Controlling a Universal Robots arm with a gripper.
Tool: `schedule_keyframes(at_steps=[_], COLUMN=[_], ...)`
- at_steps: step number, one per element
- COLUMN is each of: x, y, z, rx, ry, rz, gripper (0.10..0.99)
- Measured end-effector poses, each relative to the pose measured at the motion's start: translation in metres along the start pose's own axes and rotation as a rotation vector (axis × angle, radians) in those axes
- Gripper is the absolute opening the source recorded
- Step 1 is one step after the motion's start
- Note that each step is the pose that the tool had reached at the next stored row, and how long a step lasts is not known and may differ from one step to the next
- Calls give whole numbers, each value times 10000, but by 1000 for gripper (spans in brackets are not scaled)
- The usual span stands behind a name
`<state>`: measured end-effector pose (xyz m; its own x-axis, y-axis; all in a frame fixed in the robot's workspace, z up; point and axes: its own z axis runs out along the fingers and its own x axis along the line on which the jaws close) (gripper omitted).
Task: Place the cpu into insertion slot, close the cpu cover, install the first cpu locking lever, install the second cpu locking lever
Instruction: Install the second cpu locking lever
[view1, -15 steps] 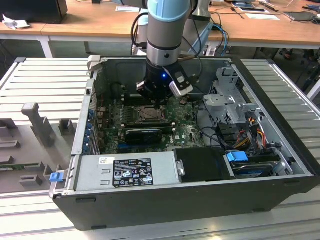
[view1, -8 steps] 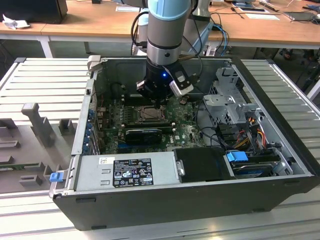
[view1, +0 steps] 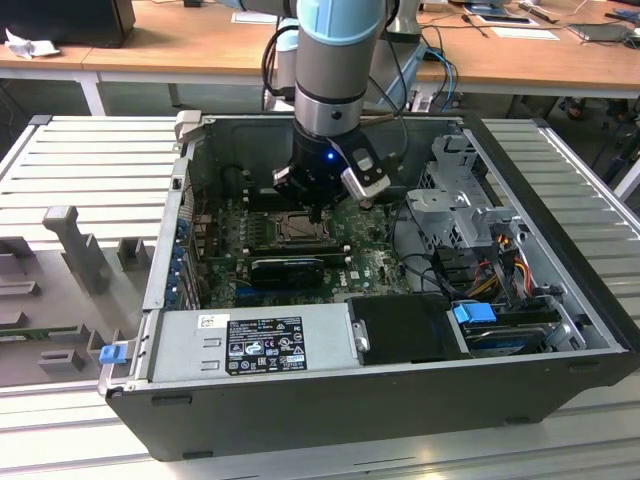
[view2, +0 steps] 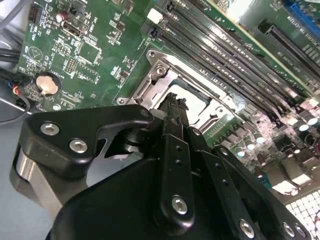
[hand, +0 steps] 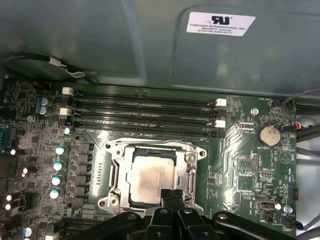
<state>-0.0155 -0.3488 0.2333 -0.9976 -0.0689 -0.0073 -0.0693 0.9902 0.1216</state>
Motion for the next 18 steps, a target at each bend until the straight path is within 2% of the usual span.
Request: schedule_keyframes(at_steps=[4,8,18], x=[-1,5,11], y=[-2,-74,-169], z=[-95,-105,-117], rx=[-3,-2,-1], ry=[-2,-1,-1], rz=[-2,-2,-2], gripper=[106,106,106])
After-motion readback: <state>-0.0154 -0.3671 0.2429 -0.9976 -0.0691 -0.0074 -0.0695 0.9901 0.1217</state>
